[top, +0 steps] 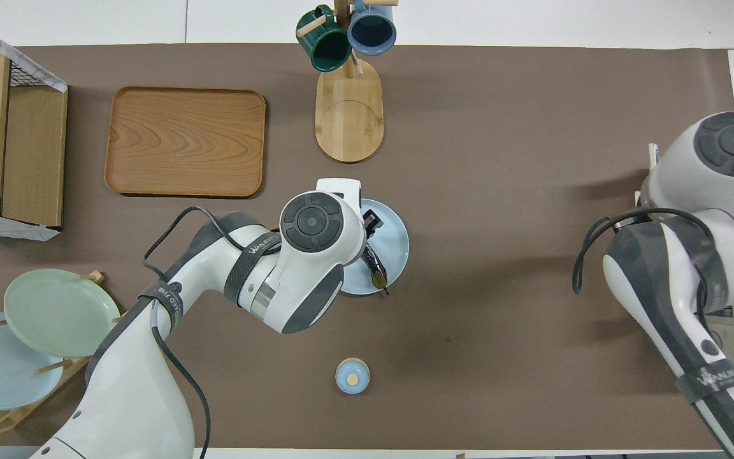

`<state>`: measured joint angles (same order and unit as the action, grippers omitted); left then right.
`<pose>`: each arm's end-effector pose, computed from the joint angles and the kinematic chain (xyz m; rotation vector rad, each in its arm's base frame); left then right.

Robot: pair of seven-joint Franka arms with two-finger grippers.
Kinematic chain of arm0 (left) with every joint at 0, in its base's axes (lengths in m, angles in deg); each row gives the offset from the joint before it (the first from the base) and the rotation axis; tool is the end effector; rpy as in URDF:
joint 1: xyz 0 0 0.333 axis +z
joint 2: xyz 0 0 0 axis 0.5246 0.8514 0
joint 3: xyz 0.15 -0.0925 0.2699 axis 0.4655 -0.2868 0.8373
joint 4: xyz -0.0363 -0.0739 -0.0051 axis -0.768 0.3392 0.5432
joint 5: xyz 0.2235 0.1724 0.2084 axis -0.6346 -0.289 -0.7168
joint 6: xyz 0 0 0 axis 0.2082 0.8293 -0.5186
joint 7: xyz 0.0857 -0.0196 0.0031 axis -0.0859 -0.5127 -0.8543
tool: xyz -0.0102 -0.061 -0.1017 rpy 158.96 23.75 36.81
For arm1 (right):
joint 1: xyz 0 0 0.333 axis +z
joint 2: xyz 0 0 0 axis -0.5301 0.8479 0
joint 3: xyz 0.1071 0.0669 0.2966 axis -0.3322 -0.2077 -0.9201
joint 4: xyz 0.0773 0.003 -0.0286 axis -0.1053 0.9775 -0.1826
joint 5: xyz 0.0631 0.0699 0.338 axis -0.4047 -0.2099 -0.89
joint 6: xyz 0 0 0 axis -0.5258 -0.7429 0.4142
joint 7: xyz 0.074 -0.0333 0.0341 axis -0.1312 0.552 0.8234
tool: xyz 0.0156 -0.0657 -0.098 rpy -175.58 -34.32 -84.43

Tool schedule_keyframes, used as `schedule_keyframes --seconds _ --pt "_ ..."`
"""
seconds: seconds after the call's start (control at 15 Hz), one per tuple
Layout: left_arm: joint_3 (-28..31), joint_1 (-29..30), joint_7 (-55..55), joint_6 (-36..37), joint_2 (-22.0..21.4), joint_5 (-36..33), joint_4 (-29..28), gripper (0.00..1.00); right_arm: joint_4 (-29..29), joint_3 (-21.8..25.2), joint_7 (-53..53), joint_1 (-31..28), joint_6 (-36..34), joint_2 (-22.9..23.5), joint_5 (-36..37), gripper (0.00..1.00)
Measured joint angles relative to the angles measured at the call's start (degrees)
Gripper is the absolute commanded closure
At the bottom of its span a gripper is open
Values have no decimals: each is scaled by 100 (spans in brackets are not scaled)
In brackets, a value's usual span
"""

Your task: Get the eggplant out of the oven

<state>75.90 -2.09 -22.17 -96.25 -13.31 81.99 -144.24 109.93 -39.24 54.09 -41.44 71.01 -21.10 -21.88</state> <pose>0.4538 -0.3923 0.3486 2.9023 0.9682 -0.0332 0.5089 -0.0119 0.4490 2.8087 0.2561 -0.1927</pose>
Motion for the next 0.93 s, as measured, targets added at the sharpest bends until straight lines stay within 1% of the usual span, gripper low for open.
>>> schedule_keyframes --seconds 0.13,0.27,0.33,0.4,0.47,0.6,0.73,0.8,0.87,0.93 --pt "0 -11 -240 -4 44 -218 -15 11 -23 224 310 -22 -9 -123 -52 100" --pt "0 -26 -281 -73 102 -237 -16 12 -43 373 474 -54 -14 -185 -52 100" --pt "0 -31 -289 -132 122 -238 -16 15 -54 440 552 -62 -20 -202 -55 100" --pt "0 -31 -293 -172 132 -239 -17 25 -59 495 620 -68 -29 -216 -73 100" --pt "1 -31 -294 -202 135 -239 -16 52 -65 550 694 -69 -33 -227 -92 100" --pt "1 -31 -295 -238 135 -241 -16 69 -92 761 939 -73 -42 -265 -310 100" --pt "1 -31 -296 -252 136 -243 -16 83 -164 1025 1211 -92 -248 -360 -891 100" --pt "1 -31 -297 -254 139 -243 -16 95 -273 1084 1276 -103 -403 -409 -1068 100" --pt "1 -31 -297 -256 140 -244 -16 100 -455 1088 1297 -101 -580 -443 -1160 100" --pt "1 -31 -298 -256 140 -244 -16 100 -687 1062 1298 -90 -805 -453 -1218 100"
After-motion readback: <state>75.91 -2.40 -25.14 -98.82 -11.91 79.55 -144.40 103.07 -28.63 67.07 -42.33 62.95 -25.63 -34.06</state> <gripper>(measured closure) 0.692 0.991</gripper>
